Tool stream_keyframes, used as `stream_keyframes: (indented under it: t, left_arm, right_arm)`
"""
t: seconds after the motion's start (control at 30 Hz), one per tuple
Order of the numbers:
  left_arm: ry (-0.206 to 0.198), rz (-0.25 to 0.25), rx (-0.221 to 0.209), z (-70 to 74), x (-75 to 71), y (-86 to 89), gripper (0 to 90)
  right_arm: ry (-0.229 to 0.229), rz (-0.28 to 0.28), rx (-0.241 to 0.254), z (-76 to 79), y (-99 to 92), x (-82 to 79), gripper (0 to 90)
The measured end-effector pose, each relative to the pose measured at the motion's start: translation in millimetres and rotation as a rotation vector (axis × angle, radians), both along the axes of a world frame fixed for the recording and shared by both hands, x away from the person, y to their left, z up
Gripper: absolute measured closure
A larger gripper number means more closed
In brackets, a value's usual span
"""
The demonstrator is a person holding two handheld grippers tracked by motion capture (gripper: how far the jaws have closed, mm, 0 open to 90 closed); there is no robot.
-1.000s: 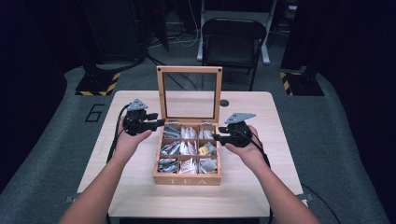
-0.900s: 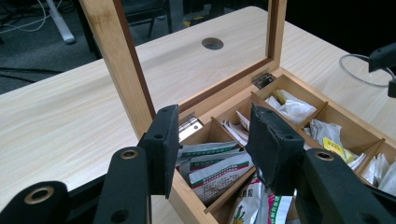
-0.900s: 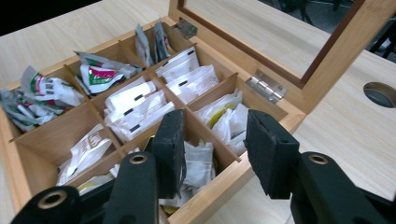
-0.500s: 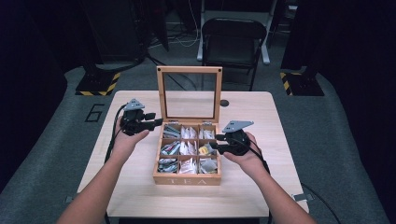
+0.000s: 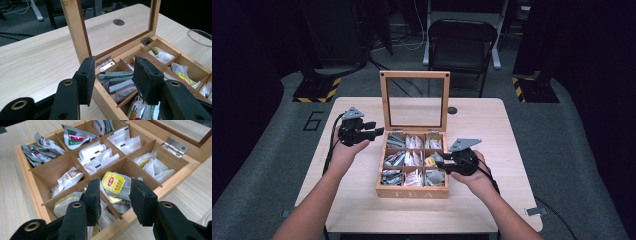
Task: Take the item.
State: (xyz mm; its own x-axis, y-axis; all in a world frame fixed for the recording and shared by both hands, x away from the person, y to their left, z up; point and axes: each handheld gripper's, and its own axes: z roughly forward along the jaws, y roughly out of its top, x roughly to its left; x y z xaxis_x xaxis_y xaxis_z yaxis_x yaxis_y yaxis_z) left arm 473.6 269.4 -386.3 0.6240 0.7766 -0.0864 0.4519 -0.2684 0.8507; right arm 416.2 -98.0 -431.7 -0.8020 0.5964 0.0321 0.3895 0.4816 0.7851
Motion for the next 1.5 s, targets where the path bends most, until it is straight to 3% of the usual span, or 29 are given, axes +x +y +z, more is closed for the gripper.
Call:
stream_keyframes:
  t: [0.8, 0.97, 1.17, 1.33, 1.5]
  left_arm:
    - [-0.002, 0.022, -0.003, -0.8, -5.4, 6.5, 51.1]
    - [-0.001, 0.019, 0.003, -0.6, -5.7, 7.3, 51.0]
    - [-0.001, 0.016, 0.001, -0.9, -5.9, 5.6, 51.0]
    - [0.0, 0.017, 0.001, -1.3, -6.0, 5.1, 50.9]
    - [-0.003, 0.017, 0.002, -1.0, -6.2, 5.0, 50.9]
  right_arm:
    - [0.029, 0.006, 0.052, -14.9, -1.2, -19.0, 60.7]
    - [0.014, 0.017, 0.039, -20.8, -1.2, -22.6, 64.2]
    - [0.044, 0.021, 0.035, -27.6, 0.3, -22.7, 68.6]
    - [0.061, 0.032, 0.044, -29.1, 0.3, -23.7, 79.6]
    - [0.045, 0.061, 0.067, -25.9, 0.5, -24.9, 87.1]
